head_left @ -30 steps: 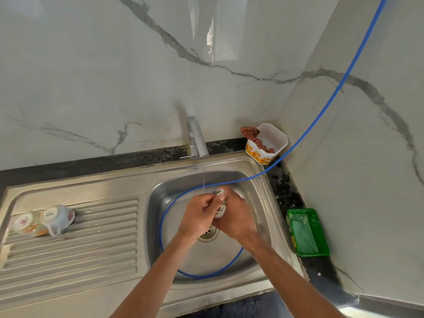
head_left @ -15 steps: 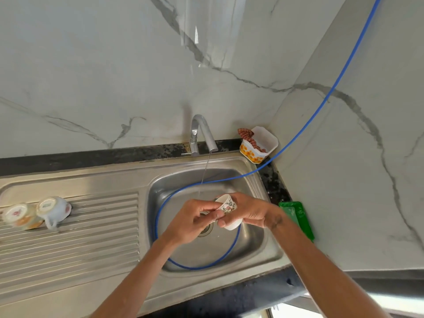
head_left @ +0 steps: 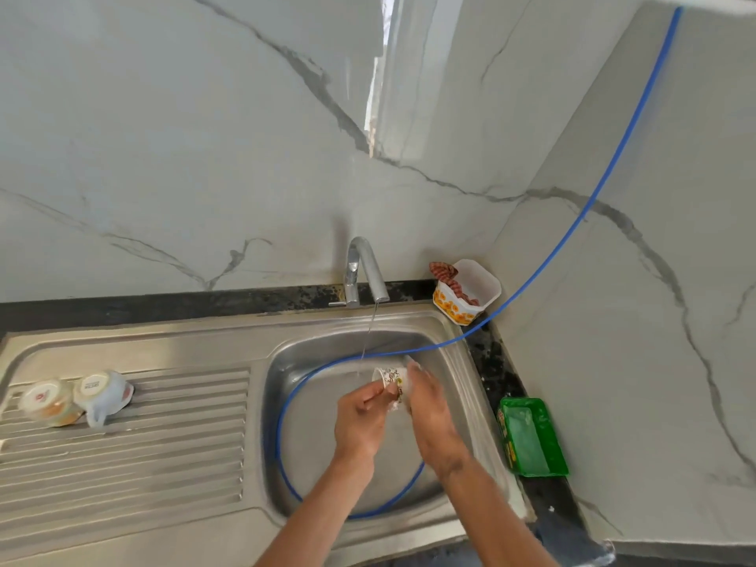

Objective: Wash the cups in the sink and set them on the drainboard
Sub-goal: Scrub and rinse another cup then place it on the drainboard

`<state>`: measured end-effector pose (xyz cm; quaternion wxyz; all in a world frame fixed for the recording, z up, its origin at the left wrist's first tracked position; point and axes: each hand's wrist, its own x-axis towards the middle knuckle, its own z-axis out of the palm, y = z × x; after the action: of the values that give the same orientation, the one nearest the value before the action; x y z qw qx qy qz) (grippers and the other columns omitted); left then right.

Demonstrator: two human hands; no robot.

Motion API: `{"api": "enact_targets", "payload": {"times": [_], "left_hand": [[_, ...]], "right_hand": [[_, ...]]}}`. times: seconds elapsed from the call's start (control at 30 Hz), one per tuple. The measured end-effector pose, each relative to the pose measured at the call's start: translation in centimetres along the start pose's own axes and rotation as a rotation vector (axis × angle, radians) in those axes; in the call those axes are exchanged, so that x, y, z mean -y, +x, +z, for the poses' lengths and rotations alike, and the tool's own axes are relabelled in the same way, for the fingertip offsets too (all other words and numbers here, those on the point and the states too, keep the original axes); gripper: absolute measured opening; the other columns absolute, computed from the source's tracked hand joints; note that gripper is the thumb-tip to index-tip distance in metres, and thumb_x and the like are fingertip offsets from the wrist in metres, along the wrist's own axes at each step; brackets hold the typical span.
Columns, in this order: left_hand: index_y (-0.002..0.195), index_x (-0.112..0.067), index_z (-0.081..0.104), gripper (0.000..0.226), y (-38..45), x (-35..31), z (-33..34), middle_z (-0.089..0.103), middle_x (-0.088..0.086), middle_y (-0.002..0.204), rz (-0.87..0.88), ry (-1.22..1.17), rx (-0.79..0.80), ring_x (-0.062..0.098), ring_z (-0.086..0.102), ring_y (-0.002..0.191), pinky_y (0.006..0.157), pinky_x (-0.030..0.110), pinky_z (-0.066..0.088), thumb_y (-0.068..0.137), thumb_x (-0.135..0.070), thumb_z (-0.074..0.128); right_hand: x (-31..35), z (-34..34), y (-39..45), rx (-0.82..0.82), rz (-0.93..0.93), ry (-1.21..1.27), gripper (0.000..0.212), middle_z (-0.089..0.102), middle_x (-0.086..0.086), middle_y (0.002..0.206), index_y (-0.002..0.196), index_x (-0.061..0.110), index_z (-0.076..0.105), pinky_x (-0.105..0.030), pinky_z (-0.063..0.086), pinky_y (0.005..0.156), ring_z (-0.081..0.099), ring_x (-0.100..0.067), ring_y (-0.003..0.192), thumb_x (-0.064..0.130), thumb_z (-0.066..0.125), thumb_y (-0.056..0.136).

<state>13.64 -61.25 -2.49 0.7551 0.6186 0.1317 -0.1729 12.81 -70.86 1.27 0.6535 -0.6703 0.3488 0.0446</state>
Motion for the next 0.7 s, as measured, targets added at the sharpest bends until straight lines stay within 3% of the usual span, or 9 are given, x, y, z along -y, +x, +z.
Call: {"api": "enact_targets", "payload": {"times": [0.1,0.2,0.3,0.37,0.43,0.53,0.57,0.63,0.7], "left_hand": [[0.092,-0.016,0.084,0.016,0.8,0.1,0.6,0.081,0.01,0.092,0.062,-0.006,-0.041,0.019,0.075,0.089,0.088,0.038,0.055,0.099,-0.013,0.07],[0.103,-0.014,0.084,0.017,1.1,-0.2,0.9,0.082,0.009,0.099,0.104,0.027,0.062,0.025,0.077,0.099,0.094,0.041,0.057,0.1,-0.012,0.067],[0.1,-0.026,0.085,0.012,2.2,-0.3,0.6,0.082,0.006,0.1,0.154,0.145,0.179,0.024,0.076,0.098,0.095,0.047,0.054,0.097,-0.027,0.074],[0.111,-0.023,0.083,0.028,3.4,-0.5,0.2,0.081,0.01,0.108,0.174,0.192,0.295,0.032,0.076,0.106,0.098,0.051,0.056,0.092,-0.042,0.075],[0.12,-0.014,0.079,0.034,4.0,-1.0,0.2,0.079,0.011,0.114,0.167,0.228,0.377,0.035,0.073,0.112,0.1,0.047,0.054,0.098,-0.038,0.07],[0.12,-0.014,0.076,0.026,4.4,-1.2,1.3,0.08,0.005,0.105,0.173,0.243,0.259,0.021,0.076,0.093,0.08,0.034,0.059,0.099,-0.03,0.071],[0.125,-0.015,0.072,0.038,4.4,-1.1,2.0,0.079,0.005,0.102,0.144,0.213,0.162,0.016,0.074,0.084,0.07,0.029,0.059,0.094,-0.037,0.076],[0.135,-0.01,0.062,0.08,4.0,-0.8,3.6,0.074,0.011,0.095,-0.038,0.084,0.022,0.014,0.068,0.065,0.055,0.029,0.054,0.078,-0.063,0.082],[0.116,-0.011,0.07,0.078,3.2,-0.5,4.6,0.069,0.01,0.079,-0.178,-0.011,0.008,0.013,0.057,0.051,0.047,0.027,0.048,0.07,-0.075,0.081]], "right_hand": [[-1.4,0.1,0.5,-0.038,-0.082,-0.084,0.032,0.074,-0.001,0.114,0.128,0.02,0.062,-0.037,0.056,0.097,0.07,-0.017,0.11,0.039,0.052,0.105],[-2.2,-0.5,0.5,-0.035,-0.142,-0.02,0.037,0.077,0.003,0.105,0.119,0.02,0.068,-0.033,0.058,0.093,0.074,-0.009,0.099,0.051,0.059,0.101],[-0.2,-3.4,3.4,0.188,0.013,0.116,0.046,0.08,-0.011,0.104,0.105,0.011,0.079,-0.038,0.06,0.092,0.076,-0.02,0.099,0.055,0.075,0.089],[1.2,-5.4,4.8,0.346,0.156,0.12,0.054,0.078,-0.017,0.108,0.109,0.007,0.08,-0.041,0.062,0.09,0.075,-0.024,0.098,0.054,0.082,0.082],[1.6,-6.2,5.4,0.41,0.264,0.102,0.059,0.077,-0.016,0.099,0.108,0.01,0.079,-0.038,0.065,0.078,0.073,-0.026,0.09,0.061,0.083,0.079],[1.5,-5.2,5.5,0.413,0.315,0.137,0.066,0.071,-0.016,0.083,0.102,0.015,0.076,-0.025,0.051,0.045,0.067,-0.023,0.064,0.077,0.069,0.081],[1.3,-4.5,5.5,0.386,0.317,0.168,0.069,0.069,-0.016,0.077,0.099,0.014,0.076,-0.023,0.043,0.039,0.063,-0.02,0.053,0.08,0.063,0.084],[0.8,-3.3,5.6,0.335,0.334,0.286,0.066,0.066,-0.013,0.068,0.091,0.013,0.074,-0.02,0.034,0.035,0.055,-0.018,0.04,0.076,0.055,0.09],[0.4,-2.6,5.5,0.289,0.318,0.34,0.059,0.063,-0.01,0.062,0.081,0.014,0.07,-0.018,0.032,0.034,0.051,-0.018,0.038,0.068,0.05,0.097]]}}
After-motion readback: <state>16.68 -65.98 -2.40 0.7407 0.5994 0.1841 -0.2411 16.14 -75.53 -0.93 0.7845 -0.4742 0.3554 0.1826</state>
